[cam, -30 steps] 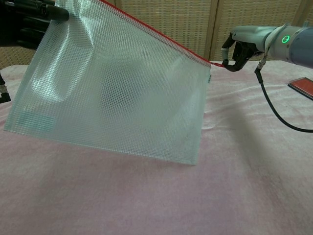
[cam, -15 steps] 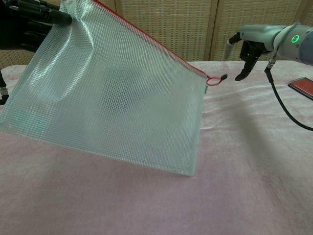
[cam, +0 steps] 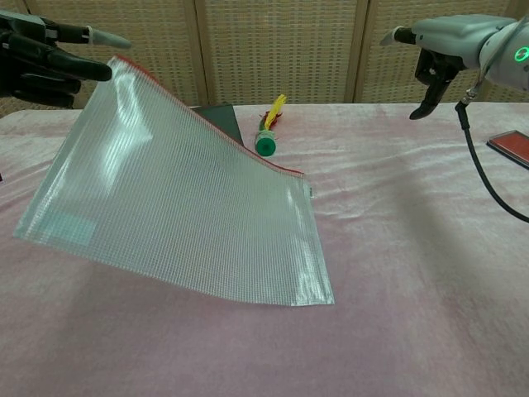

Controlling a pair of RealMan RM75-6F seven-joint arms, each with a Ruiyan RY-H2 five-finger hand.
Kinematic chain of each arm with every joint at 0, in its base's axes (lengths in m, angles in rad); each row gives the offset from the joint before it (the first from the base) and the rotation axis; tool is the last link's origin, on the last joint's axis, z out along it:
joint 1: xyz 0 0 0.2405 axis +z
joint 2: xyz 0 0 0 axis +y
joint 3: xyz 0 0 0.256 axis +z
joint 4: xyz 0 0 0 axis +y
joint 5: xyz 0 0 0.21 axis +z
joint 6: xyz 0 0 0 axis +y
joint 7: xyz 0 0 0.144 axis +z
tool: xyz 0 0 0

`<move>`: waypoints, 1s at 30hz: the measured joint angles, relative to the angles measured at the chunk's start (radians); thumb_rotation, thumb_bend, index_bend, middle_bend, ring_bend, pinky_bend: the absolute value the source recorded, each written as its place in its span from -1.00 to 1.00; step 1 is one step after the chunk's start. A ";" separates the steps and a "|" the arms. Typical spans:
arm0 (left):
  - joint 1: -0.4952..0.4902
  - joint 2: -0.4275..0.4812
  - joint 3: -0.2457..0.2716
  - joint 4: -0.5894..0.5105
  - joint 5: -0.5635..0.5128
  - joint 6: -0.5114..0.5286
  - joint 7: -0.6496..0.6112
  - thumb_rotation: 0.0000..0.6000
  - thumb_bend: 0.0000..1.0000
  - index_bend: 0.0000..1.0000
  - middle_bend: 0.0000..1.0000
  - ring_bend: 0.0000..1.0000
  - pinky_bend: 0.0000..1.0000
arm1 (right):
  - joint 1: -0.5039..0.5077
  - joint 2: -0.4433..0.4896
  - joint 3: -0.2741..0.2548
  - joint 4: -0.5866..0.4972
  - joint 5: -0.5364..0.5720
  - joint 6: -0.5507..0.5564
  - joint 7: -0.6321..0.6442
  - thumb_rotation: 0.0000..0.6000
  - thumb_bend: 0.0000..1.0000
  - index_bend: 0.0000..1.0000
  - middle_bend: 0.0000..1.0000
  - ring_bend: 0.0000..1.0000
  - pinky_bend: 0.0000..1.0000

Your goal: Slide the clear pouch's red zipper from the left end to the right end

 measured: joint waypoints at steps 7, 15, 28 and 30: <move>0.066 0.073 0.028 -0.004 0.041 0.130 0.081 1.00 -1.00 -1.00 0.92 0.81 0.92 | -0.074 0.093 -0.002 -0.131 -0.080 0.073 0.054 1.00 -1.00 -1.00 0.88 0.90 1.00; 0.158 0.064 0.089 0.004 0.104 0.437 0.331 1.00 -1.00 -1.00 -1.00 -1.00 -1.00 | -0.207 0.206 -0.050 -0.254 -0.236 0.205 0.122 1.00 -1.00 -1.00 -0.73 -0.69 -0.51; 0.408 0.022 0.287 0.045 0.276 0.859 0.650 1.00 -1.00 -1.00 -1.00 -1.00 -1.00 | -0.462 0.286 -0.197 -0.340 -0.481 0.484 0.115 1.00 -1.00 -1.00 -1.00 -1.00 -1.00; 0.436 0.023 0.309 0.053 0.303 0.879 0.637 1.00 -1.00 -1.00 -1.00 -1.00 -1.00 | -0.500 0.287 -0.217 -0.337 -0.513 0.518 0.118 1.00 -1.00 -1.00 -1.00 -1.00 -1.00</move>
